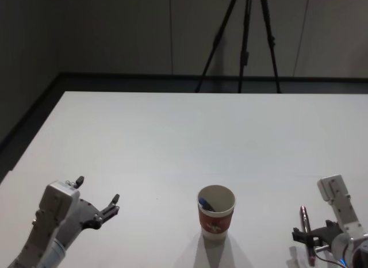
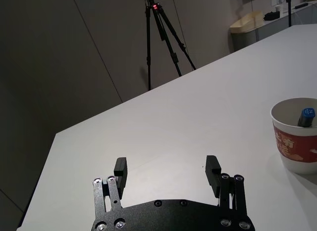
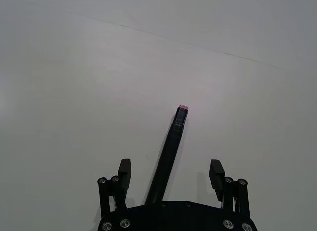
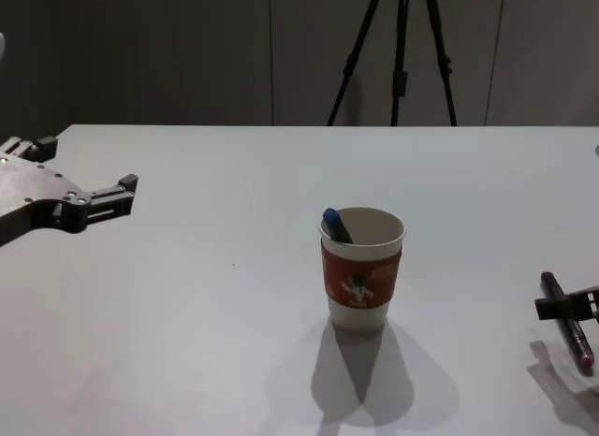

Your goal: Place the pen into the pen holder.

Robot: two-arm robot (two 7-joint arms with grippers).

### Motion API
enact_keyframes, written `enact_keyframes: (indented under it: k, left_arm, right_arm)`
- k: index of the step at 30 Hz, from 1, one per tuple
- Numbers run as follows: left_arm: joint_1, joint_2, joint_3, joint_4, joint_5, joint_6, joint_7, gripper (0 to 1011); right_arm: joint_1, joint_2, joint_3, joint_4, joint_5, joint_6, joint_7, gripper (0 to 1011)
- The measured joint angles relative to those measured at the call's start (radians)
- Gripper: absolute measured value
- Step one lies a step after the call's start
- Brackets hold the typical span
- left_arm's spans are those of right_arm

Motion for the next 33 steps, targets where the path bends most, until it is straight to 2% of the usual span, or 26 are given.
enact_keyframes:
  k: [33]
  left_arm:
    - [0.000, 0.000, 0.000, 0.000, 0.000, 0.000, 0.000, 1001]
  right_arm:
    - [0.016, -0.024, 0.012, 0.040, -0.041, -0.001, 0.019, 1001]
